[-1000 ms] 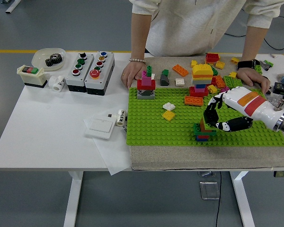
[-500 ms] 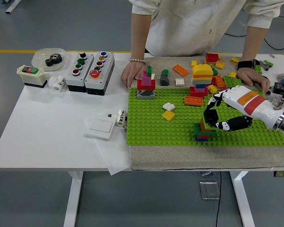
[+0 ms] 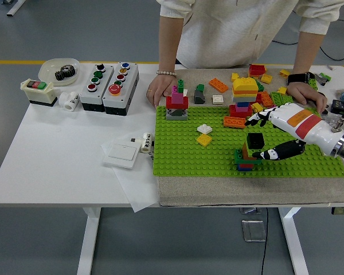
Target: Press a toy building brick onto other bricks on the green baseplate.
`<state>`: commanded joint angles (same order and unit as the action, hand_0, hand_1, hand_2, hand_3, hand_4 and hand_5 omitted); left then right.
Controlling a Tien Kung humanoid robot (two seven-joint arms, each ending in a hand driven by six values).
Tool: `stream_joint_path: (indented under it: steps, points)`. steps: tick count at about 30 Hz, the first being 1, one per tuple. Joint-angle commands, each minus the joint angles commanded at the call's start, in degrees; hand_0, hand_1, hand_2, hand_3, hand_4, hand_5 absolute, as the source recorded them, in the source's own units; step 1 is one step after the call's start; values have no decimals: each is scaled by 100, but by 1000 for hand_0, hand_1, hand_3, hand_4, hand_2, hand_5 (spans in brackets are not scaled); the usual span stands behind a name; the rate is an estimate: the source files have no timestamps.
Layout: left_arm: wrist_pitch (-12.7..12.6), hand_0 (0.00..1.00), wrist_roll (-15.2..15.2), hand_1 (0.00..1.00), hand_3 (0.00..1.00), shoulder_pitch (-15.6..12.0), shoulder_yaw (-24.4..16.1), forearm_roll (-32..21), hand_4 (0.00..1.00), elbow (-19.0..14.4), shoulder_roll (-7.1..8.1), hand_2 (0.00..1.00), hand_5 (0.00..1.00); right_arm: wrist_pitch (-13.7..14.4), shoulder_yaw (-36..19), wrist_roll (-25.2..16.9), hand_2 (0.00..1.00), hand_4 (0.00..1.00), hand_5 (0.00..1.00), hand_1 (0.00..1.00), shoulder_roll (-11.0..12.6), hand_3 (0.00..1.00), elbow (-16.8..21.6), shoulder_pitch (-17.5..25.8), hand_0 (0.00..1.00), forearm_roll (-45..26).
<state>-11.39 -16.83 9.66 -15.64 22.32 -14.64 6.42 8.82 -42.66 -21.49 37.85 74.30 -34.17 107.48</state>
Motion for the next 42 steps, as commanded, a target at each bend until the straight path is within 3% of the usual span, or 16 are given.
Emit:
stream_joint_path:
  steps: [8,12,13,18,19,21,24,25,42]
  points:
    - [5,490,2,565,622,3,4,-3,659,0,2,647,753,55,-100,-37,660,930,418,557,9,737,56,40,387,-14]
    - [6,490,3,565,622,4,5,-2,659,-2,3,647,753,315,-278,-59,660,930,418,557,46,737,227,212,387,-260]
    - [7,490,3,567,622,4,5,-1,660,-2,4,647,753,357,-297,-60,637,878,409,530,50,667,252,236,375,-302]
    - [6,490,2,567,622,1,1,8,660,-3,3,647,753,542,-419,-59,637,878,409,530,104,667,520,452,375,-329]
    - [7,490,2,566,622,1,2,7,660,-3,3,647,751,550,-425,-59,637,818,481,530,106,554,534,463,419,-325]
    - [7,490,-6,566,622,-7,-11,28,660,-2,1,647,751,613,-508,-67,637,818,481,530,111,554,659,583,419,-295]
    - [5,490,-11,566,622,-20,-19,40,660,-2,-1,647,751,627,-627,-52,637,818,481,530,121,554,806,718,419,-233]
    - [6,490,-13,565,623,-23,-23,46,661,-2,-1,646,750,625,-659,-46,633,799,496,546,125,543,839,748,488,-214]
    - [15,490,-34,565,622,-60,-58,125,659,-4,6,646,750,561,-639,-74,633,806,485,553,124,543,884,948,513,-133]
